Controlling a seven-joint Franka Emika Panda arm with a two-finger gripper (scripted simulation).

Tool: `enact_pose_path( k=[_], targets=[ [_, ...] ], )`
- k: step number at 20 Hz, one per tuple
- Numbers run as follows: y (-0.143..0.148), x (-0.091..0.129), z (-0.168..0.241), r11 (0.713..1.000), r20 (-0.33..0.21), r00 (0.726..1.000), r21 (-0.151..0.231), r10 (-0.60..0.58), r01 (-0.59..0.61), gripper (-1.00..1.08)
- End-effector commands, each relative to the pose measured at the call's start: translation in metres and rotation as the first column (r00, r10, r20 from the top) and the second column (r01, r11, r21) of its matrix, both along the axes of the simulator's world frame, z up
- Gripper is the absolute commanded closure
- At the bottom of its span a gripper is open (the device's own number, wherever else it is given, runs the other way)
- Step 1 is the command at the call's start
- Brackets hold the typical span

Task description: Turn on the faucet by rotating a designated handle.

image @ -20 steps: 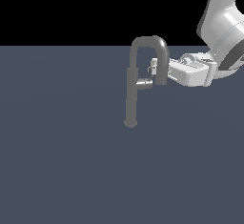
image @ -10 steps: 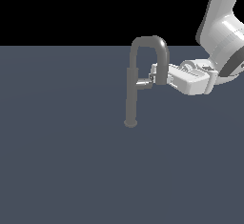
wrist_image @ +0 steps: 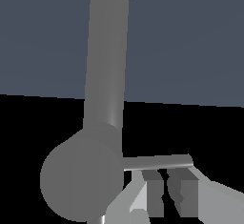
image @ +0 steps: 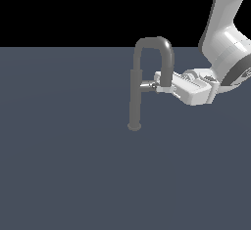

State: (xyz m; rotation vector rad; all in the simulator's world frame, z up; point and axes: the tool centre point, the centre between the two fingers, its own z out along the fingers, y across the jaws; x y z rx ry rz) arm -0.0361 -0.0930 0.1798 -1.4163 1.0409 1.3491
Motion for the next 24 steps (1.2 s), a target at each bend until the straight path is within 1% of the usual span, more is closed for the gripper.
enact_pose_path(
  k=[1,3,4,16,17,18,24],
  targets=[
    [-0.002,-0.006,-0.036,1.0,-0.045,0.999,-0.005,-0.015,0.014,1.08],
    [-0.002,-0.006,-0.042,1.0,-0.05,0.999,-0.006,-0.016,0.016,1.08],
    [-0.002,0.004,-0.003,1.0,0.009,1.0,0.0,-0.001,0.001,1.08],
    [0.003,0.016,-0.059,1.0,-0.049,0.999,-0.005,-0.016,0.015,1.08],
    [0.003,0.016,-0.059,1.0,-0.049,0.999,-0.005,-0.016,0.015,1.08],
    [-0.006,0.008,-0.014,1.0,-0.016,1.0,0.021,0.018,-0.018,1.08],
    [0.0,0.022,-0.034,1.0,-0.03,1.0,0.011,0.005,-0.005,1.08]
  ],
)
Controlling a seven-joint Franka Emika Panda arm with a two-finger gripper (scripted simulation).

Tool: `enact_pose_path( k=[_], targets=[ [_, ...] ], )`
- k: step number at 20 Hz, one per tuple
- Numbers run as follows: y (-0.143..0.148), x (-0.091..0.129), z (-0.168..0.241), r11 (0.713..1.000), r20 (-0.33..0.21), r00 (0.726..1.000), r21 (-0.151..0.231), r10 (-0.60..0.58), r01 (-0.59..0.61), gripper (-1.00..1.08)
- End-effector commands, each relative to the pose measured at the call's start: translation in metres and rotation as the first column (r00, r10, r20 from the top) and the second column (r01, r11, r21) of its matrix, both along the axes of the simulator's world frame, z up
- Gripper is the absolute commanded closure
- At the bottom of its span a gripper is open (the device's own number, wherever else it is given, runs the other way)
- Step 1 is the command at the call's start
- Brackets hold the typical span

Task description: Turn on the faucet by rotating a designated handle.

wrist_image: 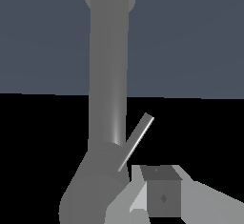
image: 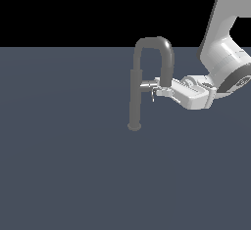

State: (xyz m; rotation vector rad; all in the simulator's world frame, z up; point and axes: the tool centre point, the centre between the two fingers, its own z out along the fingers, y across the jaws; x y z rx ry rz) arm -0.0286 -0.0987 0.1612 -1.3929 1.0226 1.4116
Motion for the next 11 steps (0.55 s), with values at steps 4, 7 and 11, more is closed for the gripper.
enact_pose_path(
  k=[4,7,11],
  targets=[
    [0.01,0.023,-0.028,0.999,-0.002,0.999,-0.027,-0.032,0.032,1.08],
    [0.012,0.029,-0.037,0.999,-0.008,0.999,-0.032,-0.038,0.038,1.08],
    [0.015,0.035,-0.046,0.998,-0.014,0.999,-0.037,-0.044,0.043,1.08]
  ],
)
